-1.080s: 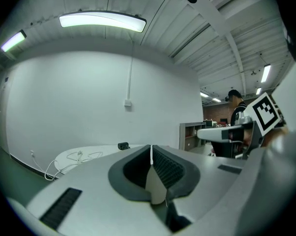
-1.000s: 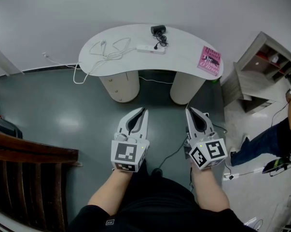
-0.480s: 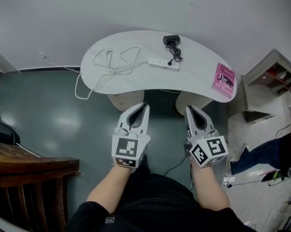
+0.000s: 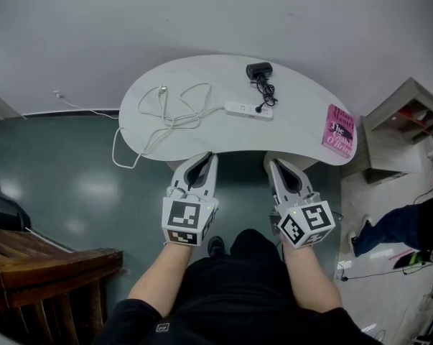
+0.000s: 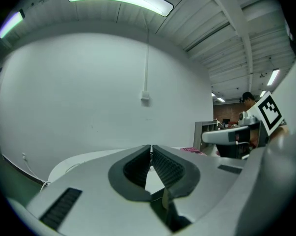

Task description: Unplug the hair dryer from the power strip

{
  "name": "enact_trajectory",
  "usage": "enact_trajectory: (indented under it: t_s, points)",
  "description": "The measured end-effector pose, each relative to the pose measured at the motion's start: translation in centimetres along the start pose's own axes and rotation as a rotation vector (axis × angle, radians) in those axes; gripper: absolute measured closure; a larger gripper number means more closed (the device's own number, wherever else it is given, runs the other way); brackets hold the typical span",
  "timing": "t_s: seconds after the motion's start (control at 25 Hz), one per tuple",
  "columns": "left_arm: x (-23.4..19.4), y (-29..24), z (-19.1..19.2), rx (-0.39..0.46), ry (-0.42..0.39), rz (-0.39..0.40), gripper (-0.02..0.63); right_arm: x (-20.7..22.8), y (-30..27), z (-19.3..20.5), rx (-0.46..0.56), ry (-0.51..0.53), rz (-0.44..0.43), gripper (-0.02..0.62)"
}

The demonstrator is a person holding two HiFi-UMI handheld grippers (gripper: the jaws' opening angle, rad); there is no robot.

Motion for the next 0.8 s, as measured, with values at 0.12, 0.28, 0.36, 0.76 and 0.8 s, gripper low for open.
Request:
enact_trajectory:
  t_s: [0.12,0.28,0.36,0.76,0.8]
  points:
    - [-0.9,-0.8,0.5,-0.015,0.005,0.007,0.584,1.1,-1.0,0.3,-0.009,-0.001,0.017,0.560]
    - [-2.3,-1.9,1.7,-0.051,0.028,0.011,0.583,2.7,-2.2,0.9,-0.023,-0.003,0.030,0.560]
    - [-2.6,-2.8,2.3,-0.067,0.029,0.006,0.583,3.9,-2.9,1.0,-0.025,-0.005,0.034,0.560]
    - [-3.5,-12.3,4.2,-0.122,0.013,0.006,0.583,11.6,-8.7,2.8,-0.039,-0.048,0.020,0.560]
    - [-3.6,-13.5,4.3,-0.128,0.010,0.005,0.583,12.6,-9.5,2.9,-0.039,-0.055,0.017,0.560]
Point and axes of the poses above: the fingertips, and each gripper's own axes: y backward along the fingers, x to its right, z out of its underside, the point moved 6 cm from there along y, backward along the fingers, and after that the axes turned 11 degrees about x, right-handed, at the moved point
